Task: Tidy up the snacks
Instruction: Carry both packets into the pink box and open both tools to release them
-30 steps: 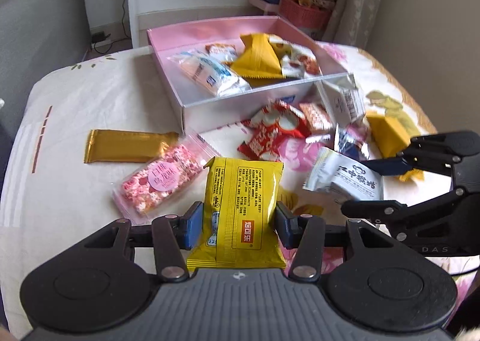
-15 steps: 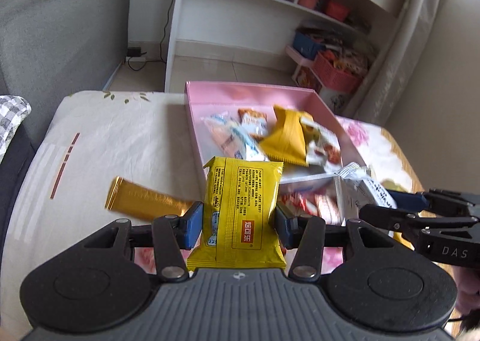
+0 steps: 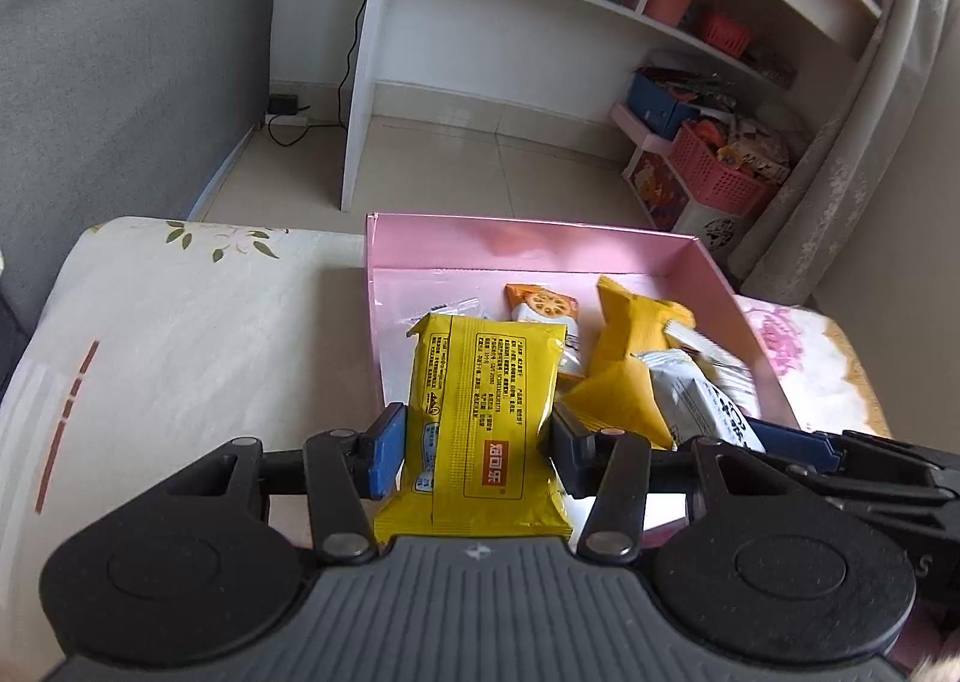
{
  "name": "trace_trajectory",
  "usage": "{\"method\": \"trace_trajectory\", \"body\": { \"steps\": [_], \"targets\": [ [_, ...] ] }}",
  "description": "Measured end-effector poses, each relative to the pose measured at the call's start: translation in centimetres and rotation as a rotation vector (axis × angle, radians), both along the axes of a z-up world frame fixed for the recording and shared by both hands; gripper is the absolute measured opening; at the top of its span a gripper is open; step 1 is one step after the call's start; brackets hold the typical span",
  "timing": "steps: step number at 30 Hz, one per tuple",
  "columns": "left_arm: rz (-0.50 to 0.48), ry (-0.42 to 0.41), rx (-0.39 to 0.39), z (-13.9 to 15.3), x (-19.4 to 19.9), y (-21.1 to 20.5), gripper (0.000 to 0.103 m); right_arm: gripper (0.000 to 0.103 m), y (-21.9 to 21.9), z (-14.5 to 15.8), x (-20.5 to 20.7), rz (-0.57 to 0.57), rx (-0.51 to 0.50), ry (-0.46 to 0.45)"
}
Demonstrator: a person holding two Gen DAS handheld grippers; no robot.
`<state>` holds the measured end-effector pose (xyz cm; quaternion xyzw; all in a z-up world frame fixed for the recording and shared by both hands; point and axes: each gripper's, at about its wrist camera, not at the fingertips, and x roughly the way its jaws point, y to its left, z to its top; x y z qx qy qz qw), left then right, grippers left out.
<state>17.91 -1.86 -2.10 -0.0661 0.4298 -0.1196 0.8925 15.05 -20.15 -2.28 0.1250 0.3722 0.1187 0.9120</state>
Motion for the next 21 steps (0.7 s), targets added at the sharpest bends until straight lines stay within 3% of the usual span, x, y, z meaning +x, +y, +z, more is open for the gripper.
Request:
{"method": "trace_trajectory", "body": {
  "steps": [9, 21],
  "targets": [
    [-0.019, -0.028, 0.121, -1.3, 2.8, -2.4, 0.046, 0.047, 0.0, -2.4, 2.4, 0.031, -0.009, 0.002],
    [-0.015, -0.106, 0.079, -2.0, 3.8, -1.5, 0.047, 0.047, -0.7, -2.7, 2.7, 0.049, -0.041, -0.050]
  ]
}}
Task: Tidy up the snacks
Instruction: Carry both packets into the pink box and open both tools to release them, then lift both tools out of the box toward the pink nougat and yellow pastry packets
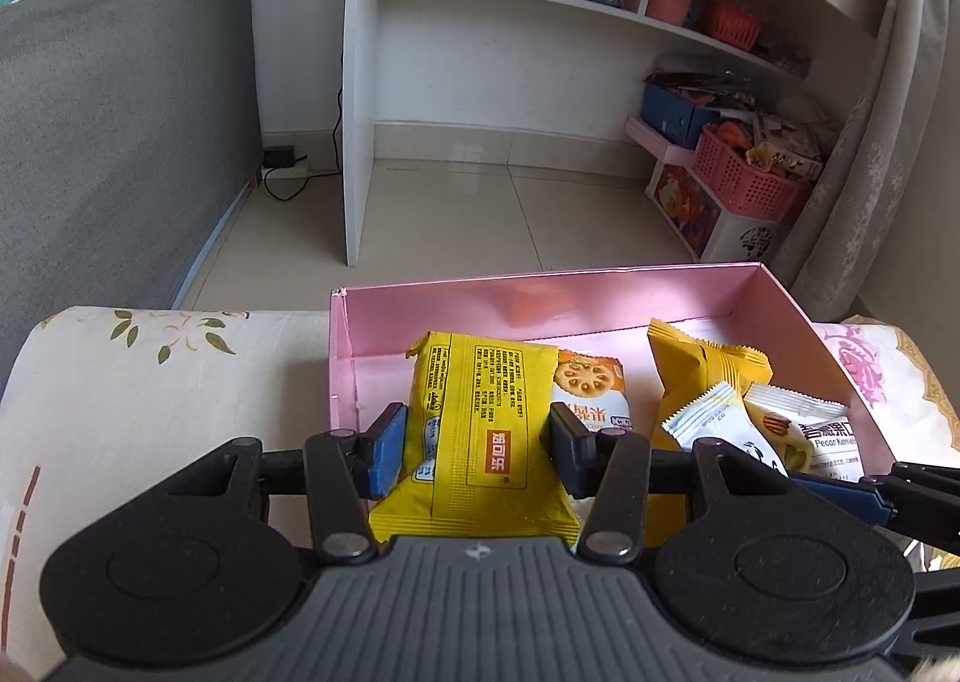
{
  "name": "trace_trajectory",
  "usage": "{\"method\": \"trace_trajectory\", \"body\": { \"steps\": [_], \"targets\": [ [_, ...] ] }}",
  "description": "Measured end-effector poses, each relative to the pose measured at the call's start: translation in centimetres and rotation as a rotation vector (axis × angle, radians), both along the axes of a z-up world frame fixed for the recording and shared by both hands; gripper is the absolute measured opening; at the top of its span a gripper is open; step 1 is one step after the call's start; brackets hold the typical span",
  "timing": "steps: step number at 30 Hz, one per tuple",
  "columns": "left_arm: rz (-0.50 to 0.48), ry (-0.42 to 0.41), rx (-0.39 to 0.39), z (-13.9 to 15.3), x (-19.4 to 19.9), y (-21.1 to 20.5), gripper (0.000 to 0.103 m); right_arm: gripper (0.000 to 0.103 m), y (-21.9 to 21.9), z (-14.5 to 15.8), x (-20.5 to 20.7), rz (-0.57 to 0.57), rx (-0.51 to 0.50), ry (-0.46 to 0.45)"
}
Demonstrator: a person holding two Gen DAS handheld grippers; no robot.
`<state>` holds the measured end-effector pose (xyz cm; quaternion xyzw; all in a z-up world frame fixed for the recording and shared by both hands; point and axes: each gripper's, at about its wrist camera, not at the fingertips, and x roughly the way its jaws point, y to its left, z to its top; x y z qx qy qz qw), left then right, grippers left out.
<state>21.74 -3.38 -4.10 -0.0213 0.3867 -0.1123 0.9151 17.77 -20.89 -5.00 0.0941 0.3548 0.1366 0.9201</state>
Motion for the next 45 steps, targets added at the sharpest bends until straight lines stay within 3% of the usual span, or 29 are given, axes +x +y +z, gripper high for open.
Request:
{"method": "trace_trajectory", "body": {
  "steps": [7, 17, 18, 20, 32, 45],
  "targets": [
    [-0.035, -0.015, -0.035, 0.7, -0.8, 0.6, 0.053, 0.054, -0.2, 0.7, -0.1, 0.015, 0.036, 0.005],
    [-0.063, -0.022, -0.069, 1.8, -2.2, 1.3, 0.073, 0.071, -0.6, 2.6, -1.3, -0.015, 0.014, 0.007],
    [-0.059, -0.025, -0.059, 1.9, -2.5, 1.3, 0.078, 0.071, -0.5, 2.9, -1.6, -0.016, 0.006, 0.010],
    [-0.064, -0.037, -0.045, 2.2, -3.3, 1.4, 0.080, 0.078, -0.3, 3.4, -2.2, -0.016, -0.015, 0.012],
    [-0.094, -0.038, 0.003, 3.5, -7.9, 2.8, 0.098, 0.091, 2.0, 6.0, -6.7, -0.019, -0.145, 0.019],
    [-0.203, -0.028, 0.070, 2.8, -12.8, 3.4, 0.103, 0.098, 3.3, 6.3, -11.7, -0.025, -0.202, 0.006]
  ]
}}
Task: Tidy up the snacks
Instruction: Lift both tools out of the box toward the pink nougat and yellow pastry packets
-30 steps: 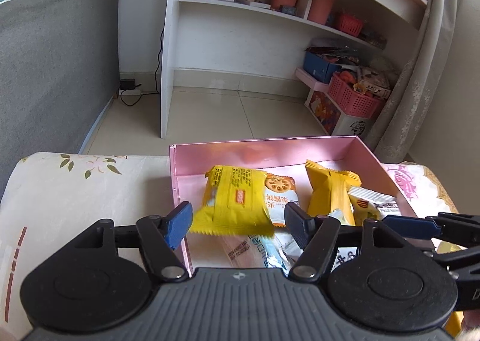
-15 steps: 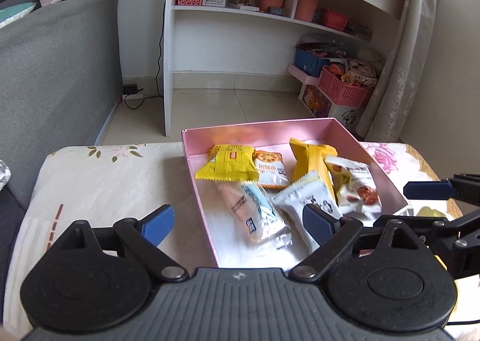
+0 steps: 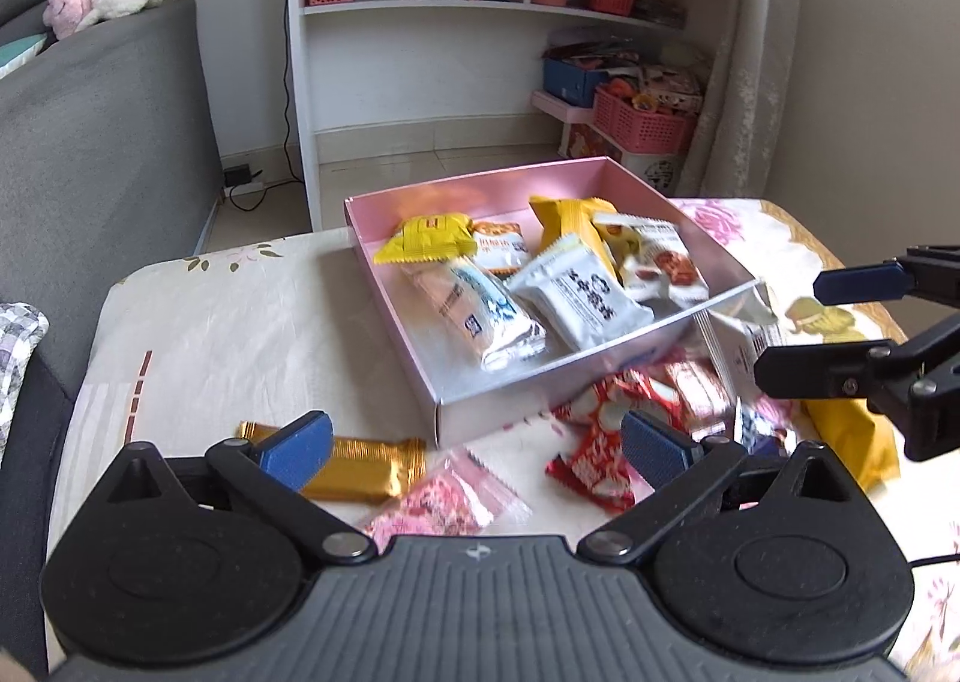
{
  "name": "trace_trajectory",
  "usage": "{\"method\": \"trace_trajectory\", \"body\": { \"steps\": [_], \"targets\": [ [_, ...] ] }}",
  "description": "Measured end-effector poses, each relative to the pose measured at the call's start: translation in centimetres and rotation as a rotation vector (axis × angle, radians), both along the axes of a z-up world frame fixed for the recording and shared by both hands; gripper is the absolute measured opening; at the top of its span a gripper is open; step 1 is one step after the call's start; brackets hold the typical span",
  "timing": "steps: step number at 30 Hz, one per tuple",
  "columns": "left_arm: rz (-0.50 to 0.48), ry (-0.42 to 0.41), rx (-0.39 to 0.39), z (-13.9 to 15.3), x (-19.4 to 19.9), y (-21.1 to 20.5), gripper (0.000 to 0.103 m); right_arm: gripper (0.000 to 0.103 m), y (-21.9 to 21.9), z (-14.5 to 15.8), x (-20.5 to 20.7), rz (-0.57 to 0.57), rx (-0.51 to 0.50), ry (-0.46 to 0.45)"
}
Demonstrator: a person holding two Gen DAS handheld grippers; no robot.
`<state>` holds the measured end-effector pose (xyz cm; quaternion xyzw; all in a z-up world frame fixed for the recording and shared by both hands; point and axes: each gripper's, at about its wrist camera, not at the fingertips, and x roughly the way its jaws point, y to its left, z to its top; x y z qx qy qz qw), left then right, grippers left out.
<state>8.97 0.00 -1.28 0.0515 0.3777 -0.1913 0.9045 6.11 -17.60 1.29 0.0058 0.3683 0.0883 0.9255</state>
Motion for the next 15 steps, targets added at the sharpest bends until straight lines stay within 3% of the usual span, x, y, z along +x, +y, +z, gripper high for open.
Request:
{"method": "trace_trajectory", "body": {
  "steps": [3, 7, 13, 15],
  "targets": [
    [-0.024, -0.010, 0.005, -0.7, -1.1, 0.7, 0.103, 0.099, 0.0, -0.8, -1.1, -0.009, -0.006, -0.014],
    [-0.084, 0.006, 0.003, -1.8, -2.4, 2.0, 0.103, 0.099, 0.3, -2.5, -3.1, -0.060, -0.089, -0.105],
    [-0.155, -0.033, 0.055, -3.3, -2.9, 3.6, 0.102, 0.099, -0.5, -4.5, -4.8, -0.057, -0.142, -0.106],
    [-0.173, -0.028, 0.065, -3.7, -2.6, 4.0, 0.097, 0.099, -1.1, -4.9, -5.3, -0.061, -0.154, -0.099]
  ]
}}
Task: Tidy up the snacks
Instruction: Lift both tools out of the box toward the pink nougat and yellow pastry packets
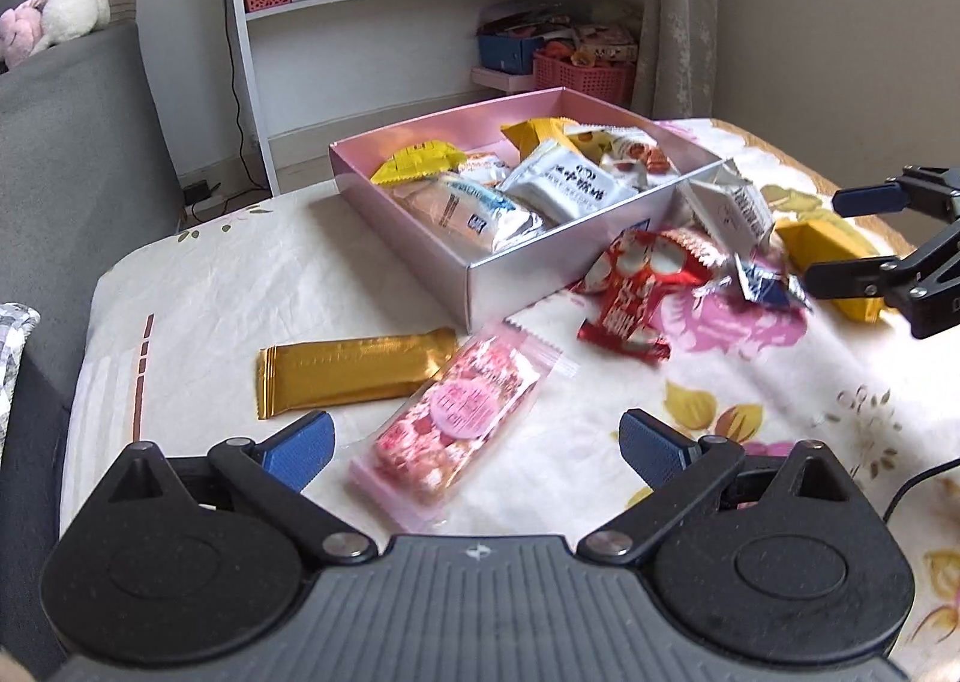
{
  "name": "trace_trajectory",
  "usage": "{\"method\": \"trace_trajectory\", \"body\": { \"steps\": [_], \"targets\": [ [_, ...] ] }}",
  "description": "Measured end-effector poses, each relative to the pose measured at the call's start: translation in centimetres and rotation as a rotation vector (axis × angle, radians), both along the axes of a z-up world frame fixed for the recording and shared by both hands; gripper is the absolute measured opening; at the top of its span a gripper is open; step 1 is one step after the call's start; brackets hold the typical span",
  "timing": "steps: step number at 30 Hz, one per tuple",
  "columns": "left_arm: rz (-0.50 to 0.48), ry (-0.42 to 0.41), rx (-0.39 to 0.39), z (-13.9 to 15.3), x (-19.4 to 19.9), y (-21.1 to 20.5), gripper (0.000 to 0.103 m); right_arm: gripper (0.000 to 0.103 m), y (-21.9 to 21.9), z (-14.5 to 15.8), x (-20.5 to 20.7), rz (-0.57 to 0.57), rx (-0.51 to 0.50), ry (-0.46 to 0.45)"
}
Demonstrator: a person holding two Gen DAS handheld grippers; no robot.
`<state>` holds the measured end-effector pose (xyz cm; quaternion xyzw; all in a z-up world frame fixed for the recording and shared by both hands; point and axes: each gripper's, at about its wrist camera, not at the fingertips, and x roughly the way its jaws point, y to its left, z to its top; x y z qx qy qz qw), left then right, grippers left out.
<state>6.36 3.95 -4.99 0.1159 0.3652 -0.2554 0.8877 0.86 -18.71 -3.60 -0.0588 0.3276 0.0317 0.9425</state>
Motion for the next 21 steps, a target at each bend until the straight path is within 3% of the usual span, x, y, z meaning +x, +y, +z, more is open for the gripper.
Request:
{"method": "trace_trajectory", "body": {
  "steps": [8, 11, 18, 21],
  "targets": [
    [-0.006, 0.051, -0.010, -0.9, 2.0, 0.1, 0.078, 0.099, -2.0, -1.5, -1.2, -0.009, -0.065, 0.032],
    [0.006, 0.064, 0.021, -1.2, 2.4, -0.4, 0.072, 0.099, -2.4, -1.6, -0.9, -0.028, -0.062, 0.040],
    [-0.024, 0.107, 0.070, -1.6, 1.6, -1.2, 0.049, 0.099, -3.7, -1.3, -1.0, -0.073, -0.058, 0.041],
    [-0.051, 0.128, 0.069, -1.3, 0.9, -1.7, 0.045, 0.099, -4.8, -1.3, -0.8, -0.127, -0.040, 0.052]
  ]
}}
